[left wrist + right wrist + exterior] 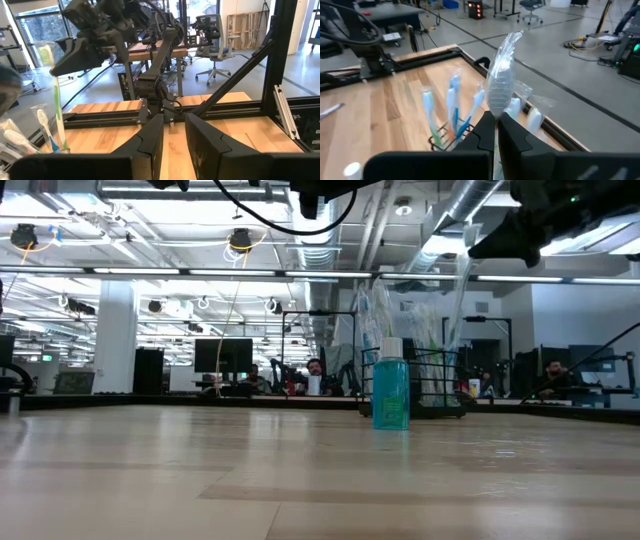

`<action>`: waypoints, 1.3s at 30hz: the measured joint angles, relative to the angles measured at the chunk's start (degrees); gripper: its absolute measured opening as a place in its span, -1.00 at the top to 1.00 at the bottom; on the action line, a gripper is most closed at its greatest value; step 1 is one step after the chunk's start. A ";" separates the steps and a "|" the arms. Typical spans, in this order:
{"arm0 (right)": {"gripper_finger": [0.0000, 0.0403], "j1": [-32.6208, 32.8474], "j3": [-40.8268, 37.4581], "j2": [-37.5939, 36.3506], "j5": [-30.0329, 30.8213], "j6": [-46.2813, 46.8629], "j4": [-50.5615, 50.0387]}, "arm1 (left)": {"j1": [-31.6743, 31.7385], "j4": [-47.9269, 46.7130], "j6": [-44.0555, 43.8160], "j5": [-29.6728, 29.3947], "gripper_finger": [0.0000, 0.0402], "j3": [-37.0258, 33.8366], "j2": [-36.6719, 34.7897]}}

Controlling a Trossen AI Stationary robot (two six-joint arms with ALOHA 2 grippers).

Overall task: Pick & Place toothbrushing station
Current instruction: Put the green toothbrush into the mesh organizer

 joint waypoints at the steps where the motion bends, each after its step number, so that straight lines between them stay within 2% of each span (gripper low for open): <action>1: 1.00 -0.30 0.01 0.40 -0.01 -0.23 0.38 | 0.01 0.00 0.00 0.00 0.62 0.00 0.00; 15: 1.00 -1.51 0.07 1.43 -0.04 -0.51 0.56 | 0.01 -0.04 0.00 0.04 0.62 0.00 0.00; 27: 1.00 -1.56 0.04 7.92 -0.07 -1.41 2.16 | 0.02 -0.24 0.00 0.31 0.62 0.00 0.01; 39: 1.00 -1.54 -2.57 8.91 -0.24 -1.45 5.47 | 0.02 -0.93 0.00 0.24 0.62 0.00 0.02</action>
